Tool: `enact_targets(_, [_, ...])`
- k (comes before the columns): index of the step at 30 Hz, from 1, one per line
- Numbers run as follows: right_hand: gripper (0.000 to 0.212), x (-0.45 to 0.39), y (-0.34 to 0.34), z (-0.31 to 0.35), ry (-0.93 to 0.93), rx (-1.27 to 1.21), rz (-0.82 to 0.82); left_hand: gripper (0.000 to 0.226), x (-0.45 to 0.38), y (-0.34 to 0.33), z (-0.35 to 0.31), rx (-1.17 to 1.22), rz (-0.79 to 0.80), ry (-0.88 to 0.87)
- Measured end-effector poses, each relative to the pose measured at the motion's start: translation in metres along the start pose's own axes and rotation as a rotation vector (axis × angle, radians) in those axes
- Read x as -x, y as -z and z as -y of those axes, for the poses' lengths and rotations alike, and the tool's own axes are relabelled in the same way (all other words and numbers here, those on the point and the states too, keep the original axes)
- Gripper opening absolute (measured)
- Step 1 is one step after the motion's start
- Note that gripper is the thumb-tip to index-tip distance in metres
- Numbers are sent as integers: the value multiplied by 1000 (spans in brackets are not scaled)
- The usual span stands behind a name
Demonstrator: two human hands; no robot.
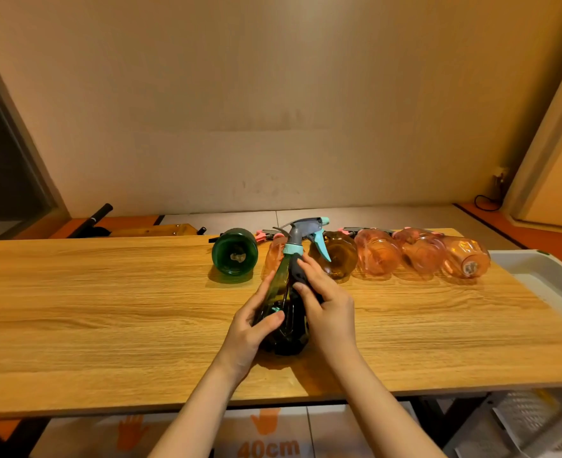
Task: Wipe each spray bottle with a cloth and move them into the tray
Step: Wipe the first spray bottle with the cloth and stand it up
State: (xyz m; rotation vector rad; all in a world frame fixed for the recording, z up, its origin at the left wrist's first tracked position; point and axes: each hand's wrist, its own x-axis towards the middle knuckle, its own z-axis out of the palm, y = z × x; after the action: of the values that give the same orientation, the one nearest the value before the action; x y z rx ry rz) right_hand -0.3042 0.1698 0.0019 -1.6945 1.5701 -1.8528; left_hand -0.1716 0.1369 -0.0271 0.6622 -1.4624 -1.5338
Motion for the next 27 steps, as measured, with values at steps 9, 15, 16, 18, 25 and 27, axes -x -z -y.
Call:
enact_targets(9, [47, 36, -1, -6, 54, 54, 13, 72, -4, 3, 5, -9, -14, -19])
enact_targets(15, [49, 69, 8, -17, 24, 67, 0, 77, -4, -2, 6, -104, -6, -79])
enact_targets(16, [49, 69, 9, -17, 15, 62, 0, 78, -3, -3, 6, -122, -5, -82])
enact_targets(18, [49, 68, 10, -16, 7, 61, 11, 79, -2, -3, 5, -154, -16, -93])
enact_targets(25, [55, 70, 8, -16, 77, 129, 40, 68, -1, 2, 5, -41, -64, -39])
enact_targets(27, [55, 69, 8, -17, 64, 123, 26, 67, -2, 2, 6, 7, -69, -22])
